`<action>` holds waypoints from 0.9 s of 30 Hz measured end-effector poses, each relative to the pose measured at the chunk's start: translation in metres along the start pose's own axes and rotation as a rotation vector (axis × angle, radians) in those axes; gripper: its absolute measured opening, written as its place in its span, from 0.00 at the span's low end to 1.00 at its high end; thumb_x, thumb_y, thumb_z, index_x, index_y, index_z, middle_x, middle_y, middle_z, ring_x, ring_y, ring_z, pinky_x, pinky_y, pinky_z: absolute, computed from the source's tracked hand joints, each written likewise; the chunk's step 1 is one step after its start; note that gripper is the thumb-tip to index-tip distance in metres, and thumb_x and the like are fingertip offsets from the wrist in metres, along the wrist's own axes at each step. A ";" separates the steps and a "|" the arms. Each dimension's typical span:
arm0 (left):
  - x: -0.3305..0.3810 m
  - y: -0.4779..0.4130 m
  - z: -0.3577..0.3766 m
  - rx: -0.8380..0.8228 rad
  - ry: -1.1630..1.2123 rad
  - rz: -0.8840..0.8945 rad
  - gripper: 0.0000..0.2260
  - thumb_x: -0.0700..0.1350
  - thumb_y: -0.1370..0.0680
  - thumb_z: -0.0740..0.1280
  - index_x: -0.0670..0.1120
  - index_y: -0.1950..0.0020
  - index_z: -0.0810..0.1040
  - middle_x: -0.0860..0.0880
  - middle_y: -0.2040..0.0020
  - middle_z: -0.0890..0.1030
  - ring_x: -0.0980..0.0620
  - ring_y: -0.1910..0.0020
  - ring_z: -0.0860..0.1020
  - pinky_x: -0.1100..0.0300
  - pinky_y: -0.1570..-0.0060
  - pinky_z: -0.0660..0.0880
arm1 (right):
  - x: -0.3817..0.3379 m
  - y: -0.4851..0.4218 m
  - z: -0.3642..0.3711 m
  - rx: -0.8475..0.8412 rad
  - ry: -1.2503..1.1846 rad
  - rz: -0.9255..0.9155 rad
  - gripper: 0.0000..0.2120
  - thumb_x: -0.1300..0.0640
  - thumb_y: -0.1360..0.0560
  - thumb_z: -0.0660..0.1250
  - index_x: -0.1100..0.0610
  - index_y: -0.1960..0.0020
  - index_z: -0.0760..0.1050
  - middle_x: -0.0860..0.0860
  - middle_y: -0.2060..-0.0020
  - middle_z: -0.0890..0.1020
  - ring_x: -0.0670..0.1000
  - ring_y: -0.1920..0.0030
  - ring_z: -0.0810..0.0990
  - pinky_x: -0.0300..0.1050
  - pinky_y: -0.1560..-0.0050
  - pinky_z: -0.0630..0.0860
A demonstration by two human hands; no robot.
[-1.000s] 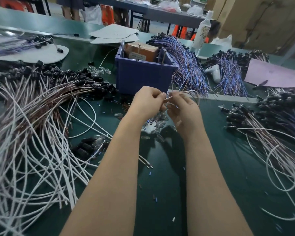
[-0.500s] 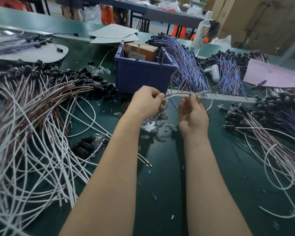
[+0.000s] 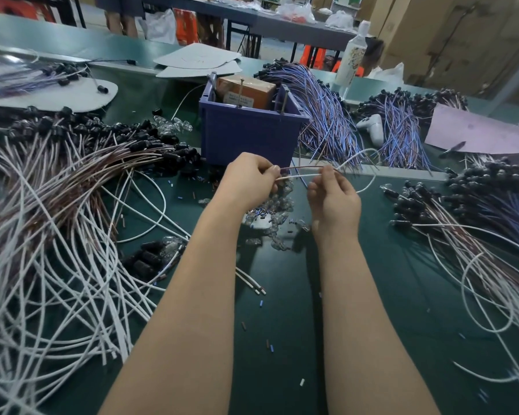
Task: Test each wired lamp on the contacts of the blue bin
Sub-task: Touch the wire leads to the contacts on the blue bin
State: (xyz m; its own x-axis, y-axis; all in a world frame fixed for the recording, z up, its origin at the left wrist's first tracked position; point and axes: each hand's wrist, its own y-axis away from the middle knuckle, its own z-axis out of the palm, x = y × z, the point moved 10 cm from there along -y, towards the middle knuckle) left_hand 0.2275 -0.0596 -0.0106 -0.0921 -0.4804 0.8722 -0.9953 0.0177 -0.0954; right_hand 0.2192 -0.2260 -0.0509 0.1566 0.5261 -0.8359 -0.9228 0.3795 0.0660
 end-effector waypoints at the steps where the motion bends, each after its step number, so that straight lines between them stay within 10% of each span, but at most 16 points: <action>1: 0.000 0.000 0.000 0.005 -0.008 -0.004 0.11 0.45 0.19 0.60 0.45 0.56 0.80 0.54 0.69 0.77 0.60 0.76 0.70 0.67 0.74 0.65 | 0.005 0.000 0.001 -0.006 -0.087 0.050 0.07 0.61 0.22 0.65 0.58 0.59 0.73 0.47 0.75 0.79 0.43 0.75 0.78 0.33 0.70 0.75; 9: 0.005 0.001 0.004 0.006 0.034 0.030 0.10 0.44 0.20 0.62 0.47 0.58 0.79 0.53 0.68 0.77 0.58 0.71 0.70 0.64 0.69 0.66 | 0.022 0.013 0.040 -0.358 0.187 0.111 0.05 0.64 0.22 0.64 0.60 0.56 0.78 0.50 0.69 0.78 0.44 0.71 0.72 0.32 0.68 0.71; 27: 0.002 0.000 0.005 0.022 0.007 0.022 0.12 0.48 0.20 0.64 0.46 0.60 0.81 0.53 0.71 0.77 0.60 0.76 0.70 0.68 0.73 0.66 | 0.008 0.008 0.028 -0.226 0.114 0.000 0.09 0.64 0.22 0.64 0.61 0.61 0.75 0.48 0.73 0.80 0.43 0.72 0.75 0.32 0.67 0.75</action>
State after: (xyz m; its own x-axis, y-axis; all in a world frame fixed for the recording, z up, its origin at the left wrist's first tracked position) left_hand 0.2280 -0.0652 -0.0116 -0.1147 -0.4744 0.8728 -0.9921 0.0094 -0.1253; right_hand 0.2232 -0.1971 -0.0418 0.1275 0.4316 -0.8930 -0.9801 0.1931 -0.0466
